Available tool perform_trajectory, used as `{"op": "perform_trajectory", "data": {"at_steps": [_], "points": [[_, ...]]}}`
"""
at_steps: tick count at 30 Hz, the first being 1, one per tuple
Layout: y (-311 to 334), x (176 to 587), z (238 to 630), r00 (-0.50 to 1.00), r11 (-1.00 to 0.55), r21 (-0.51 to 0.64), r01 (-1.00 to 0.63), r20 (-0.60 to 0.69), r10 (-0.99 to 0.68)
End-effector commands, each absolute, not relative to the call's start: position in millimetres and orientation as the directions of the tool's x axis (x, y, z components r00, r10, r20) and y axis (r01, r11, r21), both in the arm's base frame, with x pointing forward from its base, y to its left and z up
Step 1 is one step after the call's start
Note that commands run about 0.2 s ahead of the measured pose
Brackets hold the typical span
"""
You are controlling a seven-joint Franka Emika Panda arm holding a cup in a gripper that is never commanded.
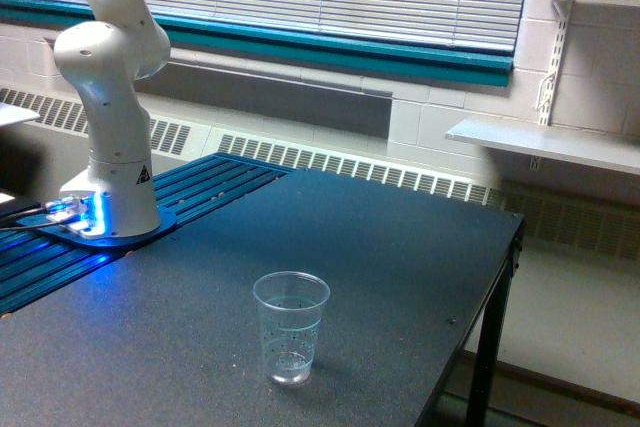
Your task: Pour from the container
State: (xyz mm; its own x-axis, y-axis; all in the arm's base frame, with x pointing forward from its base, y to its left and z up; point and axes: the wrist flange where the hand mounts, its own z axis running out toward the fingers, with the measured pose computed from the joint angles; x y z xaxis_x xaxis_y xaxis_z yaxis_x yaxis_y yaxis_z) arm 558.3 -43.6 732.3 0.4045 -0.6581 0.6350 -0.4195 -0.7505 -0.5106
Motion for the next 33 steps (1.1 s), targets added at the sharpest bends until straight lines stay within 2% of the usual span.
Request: {"op": "perform_trajectory", "data": {"at_steps": [1, 6, 16, 33], "points": [[-38, 561, 689, 0.486, -0.795, -0.388, -0.465, 0.639, -0.596], [-63, 558, 664, 0.498, -0.812, -0.293, -0.504, 0.670, -0.551], [-117, 541, 597, 0.506, -0.764, -0.243, -0.597, 0.625, -0.595], [-163, 510, 557, 0.465, -0.726, -0.216, -0.653, 0.642, -0.610]]}}
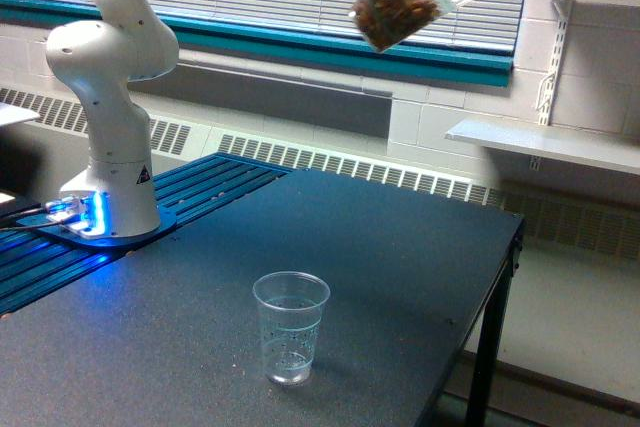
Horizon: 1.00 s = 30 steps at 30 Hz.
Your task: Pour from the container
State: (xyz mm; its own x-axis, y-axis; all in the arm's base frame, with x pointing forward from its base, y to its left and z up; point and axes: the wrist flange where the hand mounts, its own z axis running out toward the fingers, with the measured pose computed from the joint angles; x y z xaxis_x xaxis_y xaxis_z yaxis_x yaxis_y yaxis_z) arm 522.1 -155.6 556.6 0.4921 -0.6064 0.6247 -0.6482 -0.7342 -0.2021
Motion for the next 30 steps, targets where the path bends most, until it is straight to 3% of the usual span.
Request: {"op": "perform_trajectory", "data": {"at_steps": [1, 30], "points": [[-165, 507, 554, 0.460, -0.721, -0.214, -0.659, 0.644, -0.612], [-197, 446, 432, 0.551, -0.710, -0.113, -0.695, 0.550, -0.627]]}}
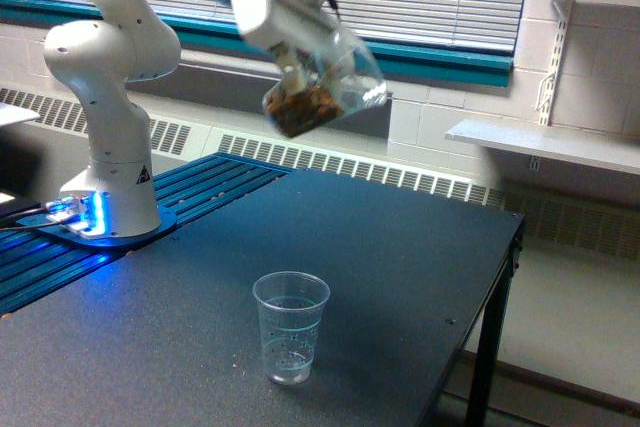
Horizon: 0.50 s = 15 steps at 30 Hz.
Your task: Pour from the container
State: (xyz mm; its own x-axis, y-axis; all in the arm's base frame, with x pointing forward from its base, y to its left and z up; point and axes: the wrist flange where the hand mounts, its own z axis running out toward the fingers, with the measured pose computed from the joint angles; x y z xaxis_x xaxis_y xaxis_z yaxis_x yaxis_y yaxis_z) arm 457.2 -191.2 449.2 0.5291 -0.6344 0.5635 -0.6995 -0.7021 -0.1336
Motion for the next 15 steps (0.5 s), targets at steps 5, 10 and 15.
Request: {"op": "perform_trajectory", "data": {"at_steps": [5, 10, 15], "points": [[-203, 436, 414, 0.575, -0.713, -0.080, -0.697, 0.530, -0.623], [-209, 427, 399, 0.598, -0.719, -0.046, -0.694, 0.520, -0.610], [-213, 417, 381, 0.620, -0.724, -0.020, -0.690, 0.500, -0.604]]}}
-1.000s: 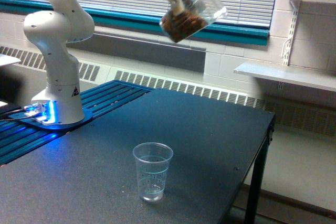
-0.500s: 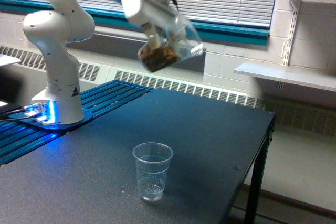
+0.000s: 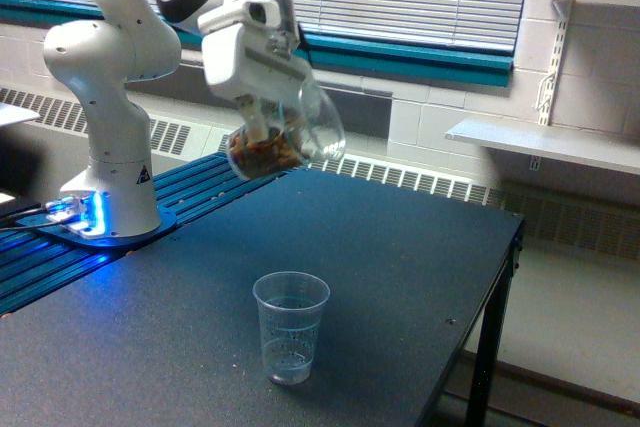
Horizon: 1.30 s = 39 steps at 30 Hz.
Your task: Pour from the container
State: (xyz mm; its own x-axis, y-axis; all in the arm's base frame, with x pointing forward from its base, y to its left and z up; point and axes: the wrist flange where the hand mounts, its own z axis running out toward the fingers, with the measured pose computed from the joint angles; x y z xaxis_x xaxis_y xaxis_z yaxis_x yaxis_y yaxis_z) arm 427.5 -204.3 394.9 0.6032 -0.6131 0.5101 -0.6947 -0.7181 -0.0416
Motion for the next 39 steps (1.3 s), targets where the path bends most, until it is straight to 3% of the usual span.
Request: {"op": "perform_trajectory", "data": {"at_steps": [1, 39], "points": [[-215, 415, 379, 0.625, -0.726, -0.012, -0.688, 0.499, -0.600], [-219, 392, 319, 0.712, -0.710, 0.186, -0.680, 0.398, -0.578]]}}
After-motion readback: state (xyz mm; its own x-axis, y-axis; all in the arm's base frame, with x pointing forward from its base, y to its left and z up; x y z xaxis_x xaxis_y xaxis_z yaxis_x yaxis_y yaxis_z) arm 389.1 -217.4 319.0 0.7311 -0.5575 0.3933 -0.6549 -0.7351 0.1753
